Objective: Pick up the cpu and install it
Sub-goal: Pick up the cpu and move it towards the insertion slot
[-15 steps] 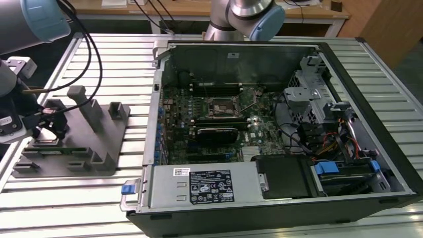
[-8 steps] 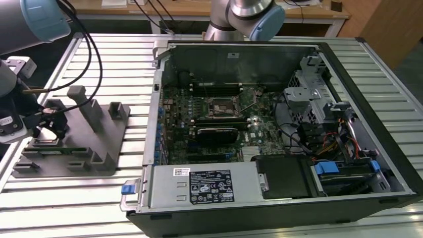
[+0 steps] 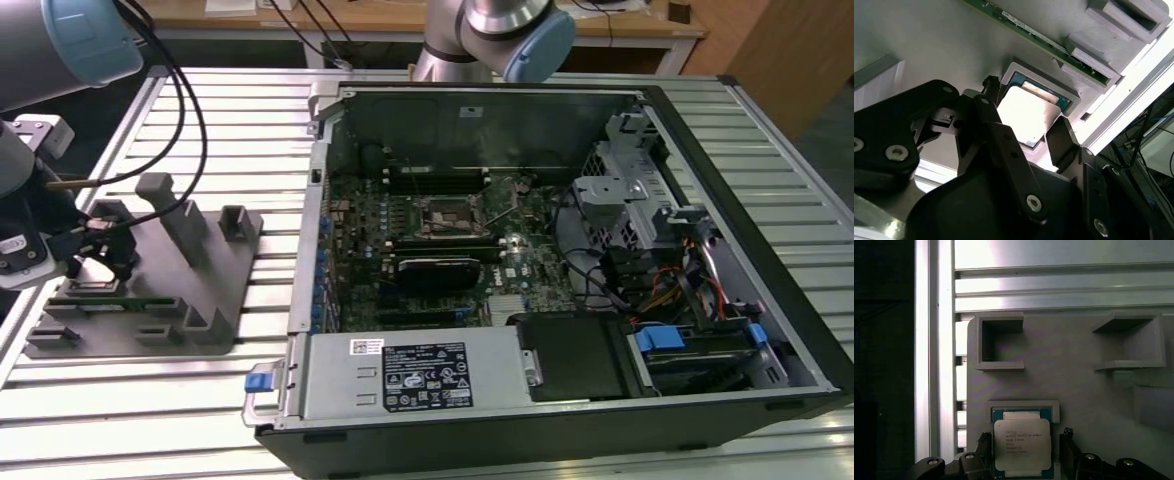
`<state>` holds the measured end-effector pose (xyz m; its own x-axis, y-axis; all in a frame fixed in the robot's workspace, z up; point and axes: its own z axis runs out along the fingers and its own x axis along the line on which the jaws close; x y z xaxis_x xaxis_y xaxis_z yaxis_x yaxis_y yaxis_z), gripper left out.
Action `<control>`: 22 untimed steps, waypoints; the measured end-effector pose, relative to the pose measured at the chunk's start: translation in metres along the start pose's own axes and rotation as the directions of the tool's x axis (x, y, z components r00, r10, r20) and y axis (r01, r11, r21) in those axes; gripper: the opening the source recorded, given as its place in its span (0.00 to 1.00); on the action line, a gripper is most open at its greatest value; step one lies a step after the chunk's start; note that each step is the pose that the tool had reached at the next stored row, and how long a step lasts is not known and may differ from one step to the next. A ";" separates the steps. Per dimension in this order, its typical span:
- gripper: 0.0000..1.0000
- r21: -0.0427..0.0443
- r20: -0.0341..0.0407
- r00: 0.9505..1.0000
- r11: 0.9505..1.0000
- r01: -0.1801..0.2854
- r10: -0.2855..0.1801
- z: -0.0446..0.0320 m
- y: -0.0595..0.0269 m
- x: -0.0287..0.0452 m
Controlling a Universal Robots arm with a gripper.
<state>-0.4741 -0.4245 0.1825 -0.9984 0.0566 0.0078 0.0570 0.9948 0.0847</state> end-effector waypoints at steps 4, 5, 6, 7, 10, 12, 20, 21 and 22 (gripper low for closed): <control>0.65 -0.011 -0.001 1.000 1.000 0.000 0.000 0.0001 0.0000 0.0000; 0.65 -0.011 -0.001 1.000 1.000 0.000 0.000 0.0001 0.0000 0.0000; 0.65 -0.011 -0.001 1.000 1.000 0.000 0.000 0.0001 0.0000 0.0000; 0.65 -0.011 -0.001 1.000 1.000 0.000 0.000 0.0001 0.0000 0.0000; 0.65 -0.011 -0.001 1.000 1.000 0.000 0.000 0.0001 0.0000 0.0000; 0.65 -0.013 -0.001 1.000 1.000 0.000 0.000 0.0002 -0.0001 0.0005; 0.65 -0.013 -0.015 1.000 1.000 -0.001 0.001 0.0003 -0.0001 0.0005; 0.65 -0.013 -0.020 1.000 1.000 -0.002 0.002 0.0004 0.0000 0.0005; 0.65 -0.013 -0.020 1.000 1.000 -0.002 0.002 0.0003 0.0000 0.0005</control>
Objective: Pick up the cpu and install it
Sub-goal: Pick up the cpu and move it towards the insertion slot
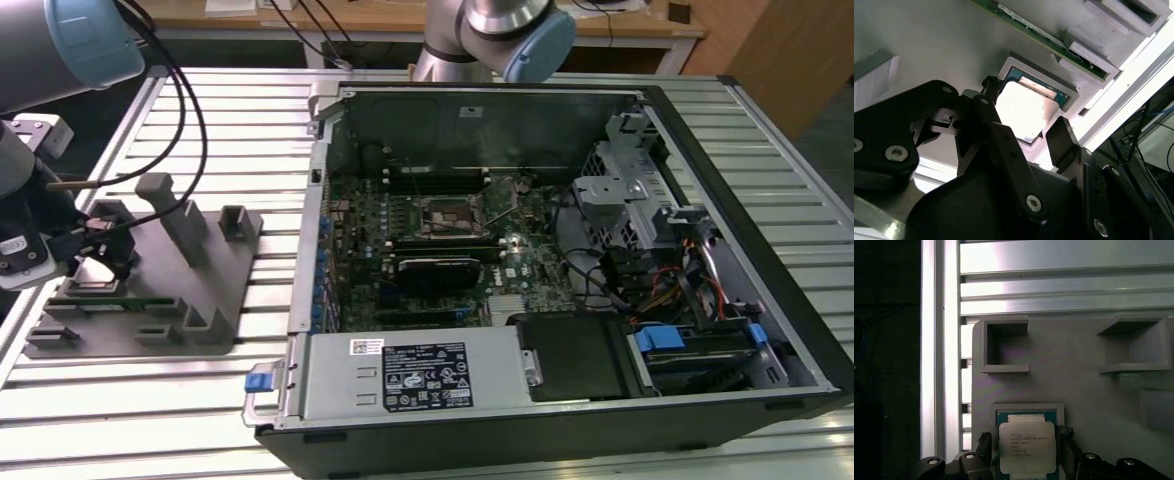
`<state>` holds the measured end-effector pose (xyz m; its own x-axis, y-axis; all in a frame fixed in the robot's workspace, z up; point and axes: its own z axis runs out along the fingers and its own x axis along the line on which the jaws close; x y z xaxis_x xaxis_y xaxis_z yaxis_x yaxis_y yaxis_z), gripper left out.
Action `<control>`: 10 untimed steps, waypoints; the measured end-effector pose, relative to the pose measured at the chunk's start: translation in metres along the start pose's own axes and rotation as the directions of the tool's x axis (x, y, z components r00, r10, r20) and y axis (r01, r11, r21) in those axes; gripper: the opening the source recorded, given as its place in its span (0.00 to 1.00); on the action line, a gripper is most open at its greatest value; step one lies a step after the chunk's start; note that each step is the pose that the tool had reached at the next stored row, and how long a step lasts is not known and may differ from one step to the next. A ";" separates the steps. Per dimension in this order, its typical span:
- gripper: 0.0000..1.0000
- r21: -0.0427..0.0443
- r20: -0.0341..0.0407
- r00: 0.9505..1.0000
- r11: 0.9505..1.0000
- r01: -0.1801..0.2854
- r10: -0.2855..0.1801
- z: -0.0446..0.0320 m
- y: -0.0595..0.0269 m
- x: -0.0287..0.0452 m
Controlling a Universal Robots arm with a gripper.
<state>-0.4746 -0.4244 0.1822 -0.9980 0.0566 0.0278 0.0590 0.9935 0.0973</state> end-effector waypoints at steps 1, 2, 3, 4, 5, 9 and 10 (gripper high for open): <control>0.65 0.000 0.000 1.000 1.000 0.000 0.000 0.0000 0.0000 0.0000; 0.65 0.000 0.000 1.000 1.000 0.000 0.000 -0.0001 0.0000 0.0000; 0.65 0.000 0.000 1.000 1.000 0.000 0.000 -0.0001 -0.0001 -0.0001; 0.65 0.000 0.000 1.000 1.000 0.000 0.000 -0.0001 0.0000 -0.0001; 0.65 -0.001 0.000 1.000 1.000 0.000 0.000 0.0000 0.0000 -0.0001; 0.65 -0.001 -0.001 1.000 1.000 0.000 0.000 -0.0001 0.0000 -0.0001; 0.65 -0.001 0.000 1.000 1.000 0.000 0.000 0.0000 0.0000 -0.0002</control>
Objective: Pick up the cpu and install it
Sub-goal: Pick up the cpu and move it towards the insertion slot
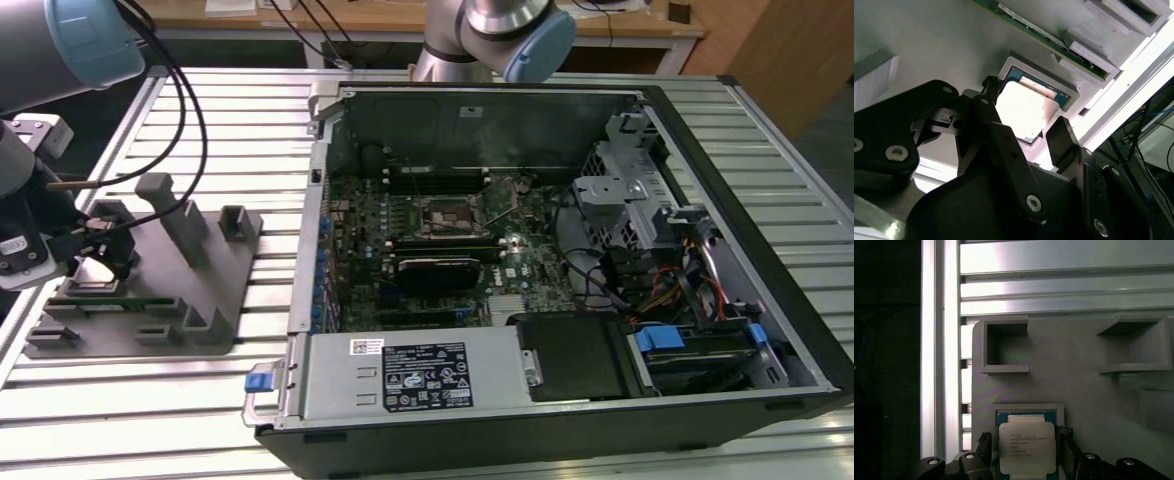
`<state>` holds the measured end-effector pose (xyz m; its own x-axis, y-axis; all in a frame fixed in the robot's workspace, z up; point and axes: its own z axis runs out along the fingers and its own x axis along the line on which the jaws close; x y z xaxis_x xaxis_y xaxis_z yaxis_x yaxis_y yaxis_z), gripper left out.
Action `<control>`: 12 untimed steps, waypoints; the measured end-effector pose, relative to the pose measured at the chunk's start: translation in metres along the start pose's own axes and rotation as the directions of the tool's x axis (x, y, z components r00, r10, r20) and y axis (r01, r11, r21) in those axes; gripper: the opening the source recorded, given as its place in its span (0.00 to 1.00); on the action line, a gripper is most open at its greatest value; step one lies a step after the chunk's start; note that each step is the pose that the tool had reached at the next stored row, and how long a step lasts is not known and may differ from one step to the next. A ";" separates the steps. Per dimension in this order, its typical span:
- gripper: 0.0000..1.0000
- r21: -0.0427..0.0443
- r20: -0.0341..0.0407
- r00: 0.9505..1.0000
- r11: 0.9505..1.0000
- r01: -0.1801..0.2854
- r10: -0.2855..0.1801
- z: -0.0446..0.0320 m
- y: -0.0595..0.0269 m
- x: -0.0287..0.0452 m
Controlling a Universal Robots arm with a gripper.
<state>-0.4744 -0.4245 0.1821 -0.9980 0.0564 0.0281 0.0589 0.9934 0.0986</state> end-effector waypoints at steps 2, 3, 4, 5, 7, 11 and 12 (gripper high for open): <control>0.65 0.000 -0.001 1.000 1.000 0.003 -0.003 0.0000 0.0000 0.0000; 0.65 0.000 -0.001 1.000 1.000 0.006 -0.006 0.0001 0.0000 -0.0001; 0.65 0.000 -0.001 1.000 1.000 0.007 -0.007 0.0001 0.0000 -0.0001; 0.65 0.000 -0.001 1.000 1.000 0.009 -0.009 0.0002 0.0000 -0.0003; 0.65 0.000 -0.002 1.000 1.000 0.016 -0.016 0.0003 0.0000 -0.0008; 0.65 0.001 -0.003 1.000 1.000 0.027 -0.027 0.0003 0.0001 -0.0013; 0.65 0.001 -0.003 1.000 1.000 0.028 -0.028 0.0004 0.0001 -0.0015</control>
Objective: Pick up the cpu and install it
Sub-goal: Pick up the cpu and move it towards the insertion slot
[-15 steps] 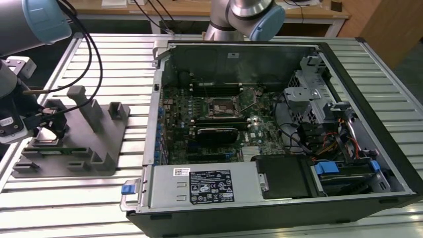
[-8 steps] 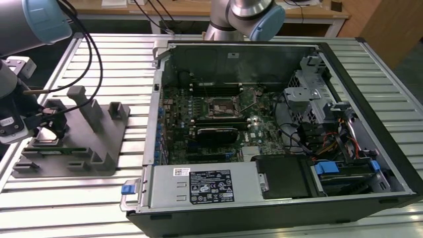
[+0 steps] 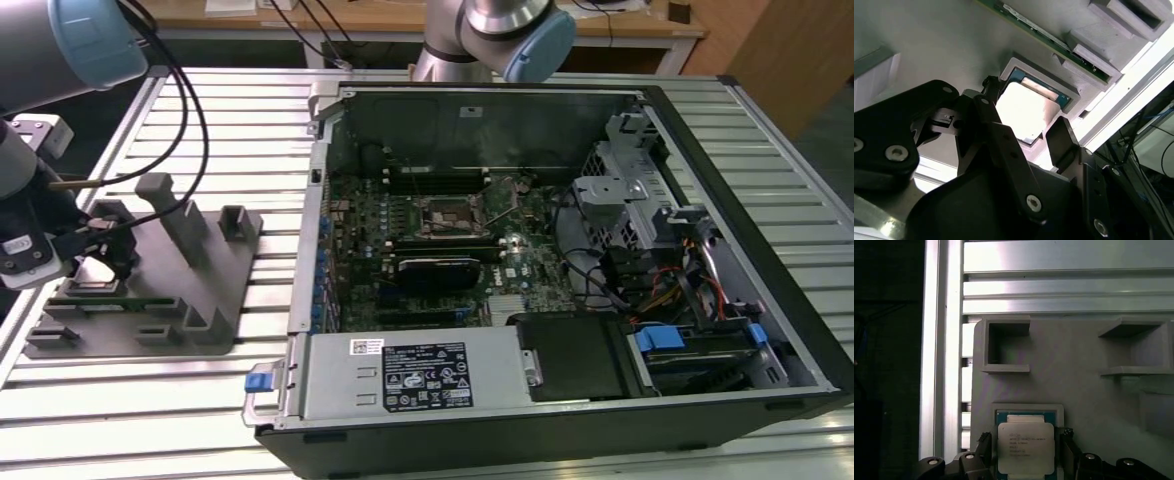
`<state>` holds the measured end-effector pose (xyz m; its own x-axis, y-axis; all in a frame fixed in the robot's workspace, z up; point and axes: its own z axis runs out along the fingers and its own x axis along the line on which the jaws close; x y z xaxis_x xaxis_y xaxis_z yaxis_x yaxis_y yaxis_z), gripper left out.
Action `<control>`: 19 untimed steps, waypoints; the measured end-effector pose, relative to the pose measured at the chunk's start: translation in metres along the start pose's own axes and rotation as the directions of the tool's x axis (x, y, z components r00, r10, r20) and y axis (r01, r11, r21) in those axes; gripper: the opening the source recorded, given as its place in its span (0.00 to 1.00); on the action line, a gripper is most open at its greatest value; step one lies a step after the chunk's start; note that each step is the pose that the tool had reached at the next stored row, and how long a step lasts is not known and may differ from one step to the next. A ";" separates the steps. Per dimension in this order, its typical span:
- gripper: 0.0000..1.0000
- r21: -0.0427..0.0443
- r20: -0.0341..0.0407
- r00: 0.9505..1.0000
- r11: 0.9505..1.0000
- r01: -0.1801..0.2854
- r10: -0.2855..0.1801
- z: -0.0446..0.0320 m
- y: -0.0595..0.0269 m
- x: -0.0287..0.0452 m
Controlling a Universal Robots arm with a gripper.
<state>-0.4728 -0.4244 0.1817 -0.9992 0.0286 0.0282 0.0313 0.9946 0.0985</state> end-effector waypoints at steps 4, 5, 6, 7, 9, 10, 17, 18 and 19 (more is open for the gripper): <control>0.65 0.000 0.000 1.000 1.000 0.001 -0.001 0.0000 0.0000 -0.0008; 0.65 0.000 0.000 1.000 1.000 0.001 -0.001 0.0001 0.0000 -0.0008; 0.65 0.000 0.000 1.000 1.000 0.001 -0.001 0.0002 0.0000 -0.0009; 0.65 0.000 0.000 1.000 1.000 0.001 -0.001 0.0005 0.0000 -0.0009; 0.65 0.000 0.000 1.000 1.000 0.001 -0.001 0.0007 0.0000 -0.0009; 0.65 0.000 0.000 1.000 1.000 0.001 -0.001 0.0007 0.0000 -0.0009; 0.65 0.000 0.000 1.000 1.000 0.001 -0.001 0.0008 -0.0001 -0.0009; 0.63 0.000 0.000 1.000 1.000 0.001 -0.001 0.0009 -0.0001 -0.0009; 0.63 0.000 0.000 1.000 1.000 0.001 -0.001 0.0009 -0.0001 -0.0009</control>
<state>-0.4719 -0.4244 0.1808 -0.9992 0.0280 0.0283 0.0306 0.9947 0.0984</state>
